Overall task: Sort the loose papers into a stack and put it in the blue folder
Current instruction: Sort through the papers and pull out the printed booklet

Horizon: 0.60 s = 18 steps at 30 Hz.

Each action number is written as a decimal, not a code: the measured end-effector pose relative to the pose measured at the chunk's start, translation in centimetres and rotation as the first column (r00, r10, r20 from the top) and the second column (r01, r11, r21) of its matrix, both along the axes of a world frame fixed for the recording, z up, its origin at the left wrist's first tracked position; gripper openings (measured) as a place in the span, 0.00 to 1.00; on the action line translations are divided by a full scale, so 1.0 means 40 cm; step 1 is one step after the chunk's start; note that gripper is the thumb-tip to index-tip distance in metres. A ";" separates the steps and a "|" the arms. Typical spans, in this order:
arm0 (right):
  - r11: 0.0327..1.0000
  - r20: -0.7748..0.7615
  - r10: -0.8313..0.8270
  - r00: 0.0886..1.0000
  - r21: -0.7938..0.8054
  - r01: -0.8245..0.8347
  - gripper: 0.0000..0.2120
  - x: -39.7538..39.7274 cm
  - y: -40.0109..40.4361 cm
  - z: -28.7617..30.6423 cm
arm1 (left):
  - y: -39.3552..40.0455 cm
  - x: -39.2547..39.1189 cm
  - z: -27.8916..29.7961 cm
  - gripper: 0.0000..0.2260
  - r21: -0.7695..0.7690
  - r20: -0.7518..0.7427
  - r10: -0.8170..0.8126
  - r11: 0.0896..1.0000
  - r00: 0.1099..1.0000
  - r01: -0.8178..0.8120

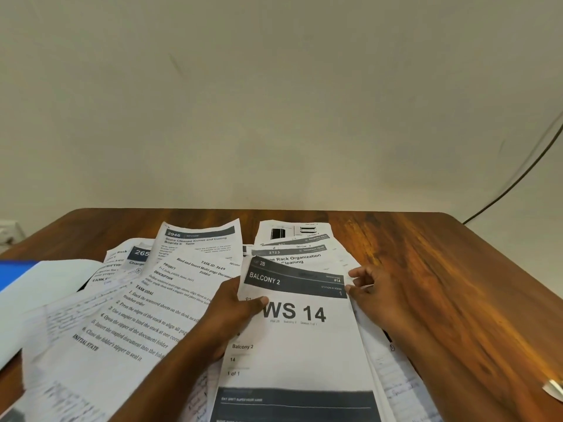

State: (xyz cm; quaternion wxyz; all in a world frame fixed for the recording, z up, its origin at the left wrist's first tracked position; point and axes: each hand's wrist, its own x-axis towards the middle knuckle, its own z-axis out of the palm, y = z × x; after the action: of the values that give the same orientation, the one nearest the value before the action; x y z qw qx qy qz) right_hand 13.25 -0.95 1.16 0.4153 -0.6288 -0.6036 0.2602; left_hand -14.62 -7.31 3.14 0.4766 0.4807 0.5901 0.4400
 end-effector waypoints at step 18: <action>0.985 0.079 -0.168 0.983 -0.034 0.171 0.10 0.114 -0.025 0.074 | -0.001 -0.007 -0.007 0.09 -0.004 0.038 0.003 1.000 0.999 -0.003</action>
State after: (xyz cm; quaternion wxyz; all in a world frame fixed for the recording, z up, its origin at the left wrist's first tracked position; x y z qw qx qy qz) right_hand 17.81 -1.94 4.11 0.4000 -0.6955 -0.5580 0.2121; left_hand -14.91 -7.35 2.87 0.4882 0.4704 0.5824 0.4486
